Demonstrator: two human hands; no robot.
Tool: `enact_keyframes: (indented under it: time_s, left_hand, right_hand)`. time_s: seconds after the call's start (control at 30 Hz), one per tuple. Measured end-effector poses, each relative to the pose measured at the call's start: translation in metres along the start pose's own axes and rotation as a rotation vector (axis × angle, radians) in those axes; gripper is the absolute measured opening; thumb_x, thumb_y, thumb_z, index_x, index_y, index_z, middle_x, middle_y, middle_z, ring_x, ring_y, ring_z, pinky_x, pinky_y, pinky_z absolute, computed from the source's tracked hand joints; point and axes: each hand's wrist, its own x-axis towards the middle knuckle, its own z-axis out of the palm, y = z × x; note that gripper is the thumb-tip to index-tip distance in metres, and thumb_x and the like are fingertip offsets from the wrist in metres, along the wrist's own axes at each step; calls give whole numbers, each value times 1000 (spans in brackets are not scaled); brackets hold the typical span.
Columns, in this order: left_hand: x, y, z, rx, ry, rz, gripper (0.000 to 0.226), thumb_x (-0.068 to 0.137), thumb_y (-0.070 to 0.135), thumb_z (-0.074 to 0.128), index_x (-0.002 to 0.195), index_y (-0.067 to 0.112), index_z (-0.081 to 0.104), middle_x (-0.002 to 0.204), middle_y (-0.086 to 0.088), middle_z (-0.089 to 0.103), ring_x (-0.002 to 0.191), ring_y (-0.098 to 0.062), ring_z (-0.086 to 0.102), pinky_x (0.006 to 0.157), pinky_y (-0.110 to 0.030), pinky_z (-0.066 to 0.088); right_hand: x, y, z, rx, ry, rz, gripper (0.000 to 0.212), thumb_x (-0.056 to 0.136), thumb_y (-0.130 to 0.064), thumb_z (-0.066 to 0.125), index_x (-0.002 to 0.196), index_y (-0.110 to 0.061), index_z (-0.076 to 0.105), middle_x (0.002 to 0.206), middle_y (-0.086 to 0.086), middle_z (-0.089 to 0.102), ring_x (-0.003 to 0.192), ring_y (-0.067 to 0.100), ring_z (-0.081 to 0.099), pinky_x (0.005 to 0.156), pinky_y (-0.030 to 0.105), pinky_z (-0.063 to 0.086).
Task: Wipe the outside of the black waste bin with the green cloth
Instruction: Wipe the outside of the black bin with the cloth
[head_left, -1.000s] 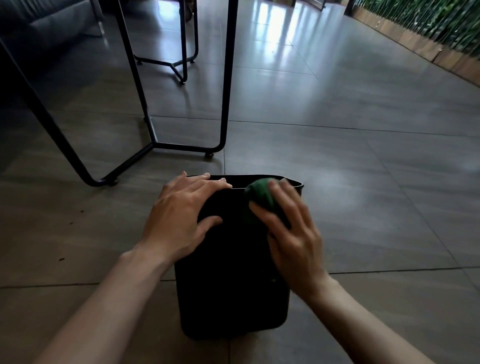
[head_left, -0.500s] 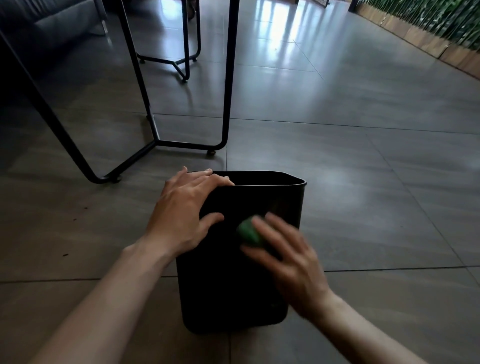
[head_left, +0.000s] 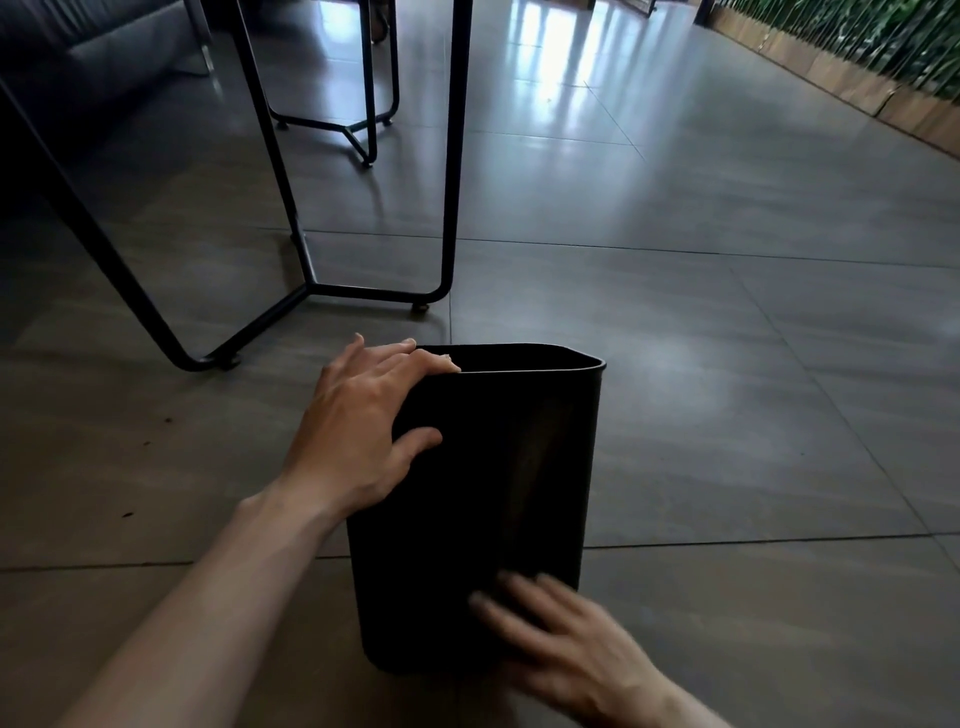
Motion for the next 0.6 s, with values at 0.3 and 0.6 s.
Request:
enact_keyframes:
  time_s: [0.3,0.6]
  left_hand:
    - [1,3,-2,-8,-8,2,61,73,25,82,123,43,52,129,23,58,140,-3,37,123,-37,7]
    - [1,3,0,-8,5,2,60,73,26,81,122,43,52,129,20,60,140,-1,36,123,-37,7]
  right_hand:
    - [67,93,-68,35,561,665,27,104,-10,56,120,-17,76,147,15,59,132,41,52,107,51,48]
    - [-3,0,0,-31,88,41,16,105,-24,55,106,-37,64,143,0,66,126,33,64,92,40,60]
